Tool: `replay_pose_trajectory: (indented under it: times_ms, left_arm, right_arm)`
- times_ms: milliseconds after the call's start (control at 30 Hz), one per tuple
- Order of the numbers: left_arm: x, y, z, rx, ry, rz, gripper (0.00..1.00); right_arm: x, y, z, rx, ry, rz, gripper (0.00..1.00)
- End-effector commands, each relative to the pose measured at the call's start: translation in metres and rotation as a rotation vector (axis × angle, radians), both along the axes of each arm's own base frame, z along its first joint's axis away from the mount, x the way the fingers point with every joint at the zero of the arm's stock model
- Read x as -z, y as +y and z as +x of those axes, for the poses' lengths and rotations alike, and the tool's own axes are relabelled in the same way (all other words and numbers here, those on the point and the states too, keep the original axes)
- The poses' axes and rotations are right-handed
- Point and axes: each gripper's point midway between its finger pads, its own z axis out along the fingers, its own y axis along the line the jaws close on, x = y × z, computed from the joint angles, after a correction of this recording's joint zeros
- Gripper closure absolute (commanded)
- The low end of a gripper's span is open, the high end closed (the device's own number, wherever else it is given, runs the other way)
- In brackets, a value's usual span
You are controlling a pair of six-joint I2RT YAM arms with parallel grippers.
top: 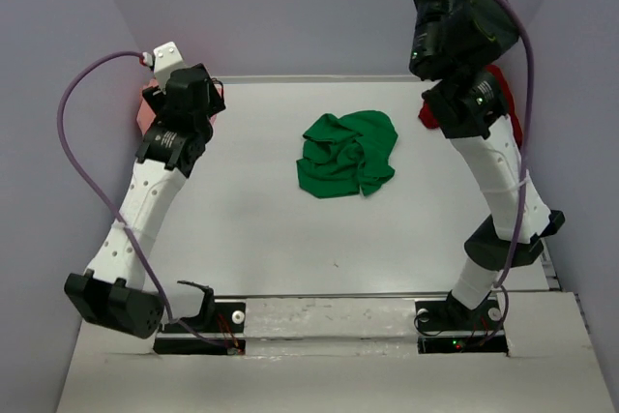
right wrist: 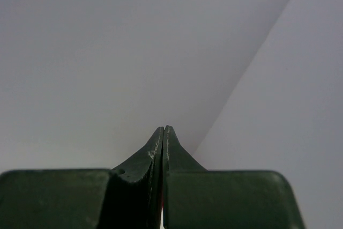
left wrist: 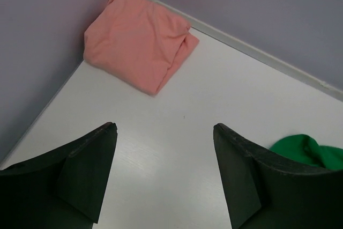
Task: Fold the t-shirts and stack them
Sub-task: Flatten the tshirt out
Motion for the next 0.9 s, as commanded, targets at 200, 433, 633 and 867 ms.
replay_pose_trajectory:
  times_ms: [200,433,633,867]
  left_arm:
    - [0.013,0.001,0.034,0.134,0.069,-0.069,0.16]
    - [0.011,0.005,0.012,0.140,0.013,-0.098,0.15]
    - [0.030,0.008,0.009,0.139,0.046,-0.119,0.14]
    - [0.040,0.001,0.012,0.172,0.053,-0.140,0.15]
  right_arm:
    - [0.079,0.007,0.014,-0.132,0.185,0.072,1.00]
    - [0.310,0.037,0.069,-0.292,0.705,0.349,0.63]
    - [0.428,0.055,0.070,-0.292,0.976,0.418,0.56]
    - [0.498,0.057,0.051,-0.259,1.118,0.458,0.67]
